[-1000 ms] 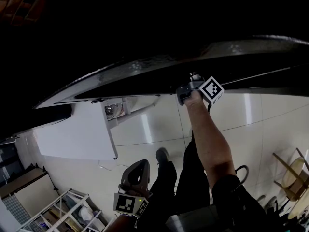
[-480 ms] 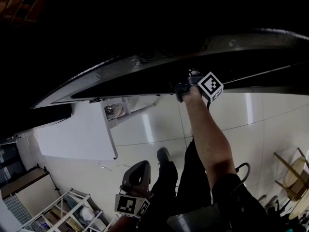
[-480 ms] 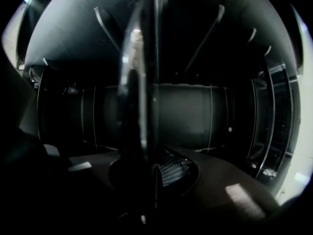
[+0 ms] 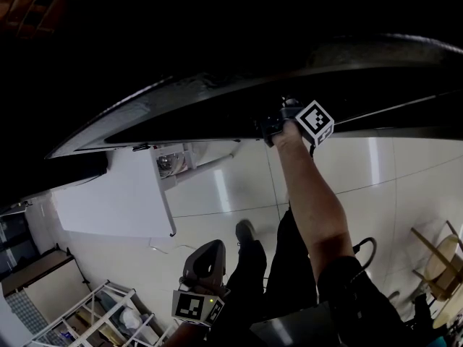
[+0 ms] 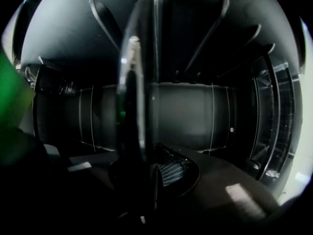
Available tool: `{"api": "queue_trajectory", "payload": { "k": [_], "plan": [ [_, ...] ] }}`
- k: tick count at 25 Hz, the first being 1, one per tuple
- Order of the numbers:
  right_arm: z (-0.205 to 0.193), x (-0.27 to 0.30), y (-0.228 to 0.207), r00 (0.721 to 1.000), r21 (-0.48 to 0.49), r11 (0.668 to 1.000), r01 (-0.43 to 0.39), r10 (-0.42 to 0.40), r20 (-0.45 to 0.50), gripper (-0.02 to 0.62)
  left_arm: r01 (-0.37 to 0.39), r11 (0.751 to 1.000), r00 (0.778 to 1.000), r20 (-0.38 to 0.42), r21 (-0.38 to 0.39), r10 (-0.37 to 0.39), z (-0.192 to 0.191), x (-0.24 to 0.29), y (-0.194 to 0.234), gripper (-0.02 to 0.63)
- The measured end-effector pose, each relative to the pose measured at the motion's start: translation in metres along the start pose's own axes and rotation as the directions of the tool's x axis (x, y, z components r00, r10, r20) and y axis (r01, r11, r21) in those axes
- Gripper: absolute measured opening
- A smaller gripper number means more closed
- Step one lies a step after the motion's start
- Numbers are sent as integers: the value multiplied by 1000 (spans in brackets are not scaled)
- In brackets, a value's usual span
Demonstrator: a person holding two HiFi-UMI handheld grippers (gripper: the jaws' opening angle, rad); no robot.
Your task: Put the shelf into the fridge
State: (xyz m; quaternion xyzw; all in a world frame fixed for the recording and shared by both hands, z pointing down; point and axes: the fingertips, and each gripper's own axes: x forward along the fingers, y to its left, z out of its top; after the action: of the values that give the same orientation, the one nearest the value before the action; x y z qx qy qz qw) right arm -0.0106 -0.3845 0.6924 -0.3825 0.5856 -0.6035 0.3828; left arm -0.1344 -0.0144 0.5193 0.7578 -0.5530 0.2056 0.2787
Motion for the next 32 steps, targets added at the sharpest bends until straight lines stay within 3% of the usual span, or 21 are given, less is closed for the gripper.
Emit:
{"api": "queue_trajectory", "payload": {
  "k": [5, 7, 9, 14, 24, 28, 32],
  "plan": [
    [-1, 0, 2, 1000, 4, 1000, -19, 19, -13, 33, -21, 1000, 999, -50, -1, 21, -9, -4, 3, -6],
    [-1, -4, 0, 1000, 14, 1000, -24, 25, -17, 146, -15, 1000, 999, -32, 5, 15, -6, -4, 2, -6],
    [-2, -12, -3, 1000, 28, 999, -27, 28, -14, 169, -1, 1000, 1000, -11, 9, 1, -3, -3, 0, -6],
    [-12, -48, -17, 1000, 20, 1000, 21, -21, -17, 184, -6, 1000, 999, -44, 10, 7, -7, -4, -1, -6],
    [-40, -111, 1, 990, -65, 998, 20, -29, -140, 183, 52, 998, 999, 0, 33, -52, 7, -22, -20, -6],
    [-62, -146, 28, 978, -129, 992, 1, -28, -205, 178, 77, 996, 997, 22, 45, -78, 12, -37, -26, -6],
    [-85, -185, 75, 962, -224, 972, -71, 8, -271, 166, 118, 990, 990, 72, 76, -123, 20, -59, -28, -6]
  ]
}}
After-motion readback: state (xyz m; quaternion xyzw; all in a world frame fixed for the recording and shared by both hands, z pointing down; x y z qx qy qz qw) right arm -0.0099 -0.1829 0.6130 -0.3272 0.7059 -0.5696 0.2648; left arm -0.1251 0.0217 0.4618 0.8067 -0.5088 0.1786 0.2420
